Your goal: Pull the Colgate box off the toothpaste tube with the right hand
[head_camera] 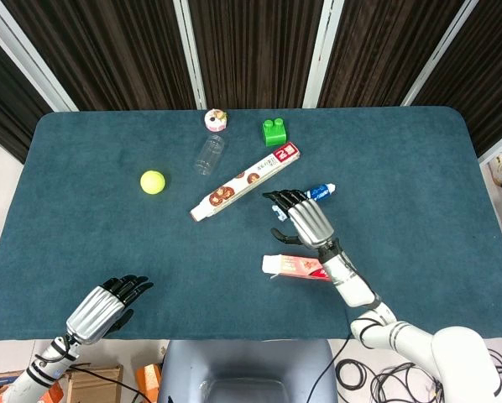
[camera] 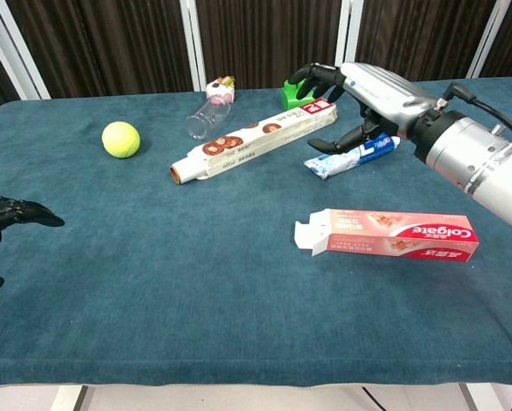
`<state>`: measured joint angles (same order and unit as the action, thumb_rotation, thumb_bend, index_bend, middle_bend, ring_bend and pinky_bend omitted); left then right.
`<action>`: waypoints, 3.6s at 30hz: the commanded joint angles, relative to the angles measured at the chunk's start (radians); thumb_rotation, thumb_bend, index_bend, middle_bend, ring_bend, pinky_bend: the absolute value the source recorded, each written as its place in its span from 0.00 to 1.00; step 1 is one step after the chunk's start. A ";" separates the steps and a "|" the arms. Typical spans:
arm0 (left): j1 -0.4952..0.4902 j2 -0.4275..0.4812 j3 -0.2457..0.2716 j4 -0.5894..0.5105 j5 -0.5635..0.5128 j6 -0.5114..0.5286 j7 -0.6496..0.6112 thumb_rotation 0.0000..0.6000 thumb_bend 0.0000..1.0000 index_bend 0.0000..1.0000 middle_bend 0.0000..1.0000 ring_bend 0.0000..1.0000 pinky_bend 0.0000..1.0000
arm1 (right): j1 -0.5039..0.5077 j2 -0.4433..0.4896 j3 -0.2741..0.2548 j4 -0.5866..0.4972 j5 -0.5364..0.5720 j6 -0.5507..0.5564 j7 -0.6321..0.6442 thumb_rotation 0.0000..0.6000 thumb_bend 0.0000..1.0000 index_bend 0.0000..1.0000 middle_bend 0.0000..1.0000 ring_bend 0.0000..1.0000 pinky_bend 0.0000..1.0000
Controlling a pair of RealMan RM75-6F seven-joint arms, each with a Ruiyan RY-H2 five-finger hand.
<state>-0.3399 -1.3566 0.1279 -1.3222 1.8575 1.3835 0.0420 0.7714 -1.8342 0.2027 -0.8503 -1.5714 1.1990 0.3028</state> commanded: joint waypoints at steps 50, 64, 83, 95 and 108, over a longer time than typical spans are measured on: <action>0.043 0.099 -0.064 -0.109 -0.185 -0.025 -0.010 1.00 0.46 0.22 0.23 0.24 0.43 | -0.389 0.239 -0.176 -0.512 0.165 0.078 -0.456 1.00 0.12 0.21 0.24 0.20 0.28; 0.042 0.100 -0.057 -0.118 -0.174 -0.033 0.005 1.00 0.46 0.22 0.23 0.24 0.43 | -0.378 0.169 -0.142 -0.433 0.198 0.021 -0.481 1.00 0.12 0.31 0.26 0.29 0.36; 0.036 0.097 -0.053 -0.121 -0.169 -0.047 0.019 1.00 0.46 0.22 0.23 0.24 0.43 | -0.389 0.117 -0.128 -0.327 0.160 0.051 -0.426 1.00 0.32 0.58 0.47 0.53 0.60; 0.032 0.098 -0.049 -0.129 -0.169 -0.061 0.025 1.00 0.46 0.22 0.23 0.24 0.44 | -0.367 0.253 -0.187 -0.304 -0.036 0.141 -0.319 1.00 0.34 0.55 0.48 0.52 0.60; 0.032 0.111 -0.047 -0.145 -0.176 -0.069 0.018 1.00 0.46 0.22 0.23 0.24 0.44 | -0.370 0.356 -0.229 -0.159 -0.226 0.315 -0.552 1.00 0.34 0.49 0.48 0.46 0.55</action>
<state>-0.3085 -1.2460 0.0814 -1.4676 1.6812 1.3136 0.0608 0.4057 -1.4933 -0.0218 -1.0316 -1.7742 1.4859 -0.2144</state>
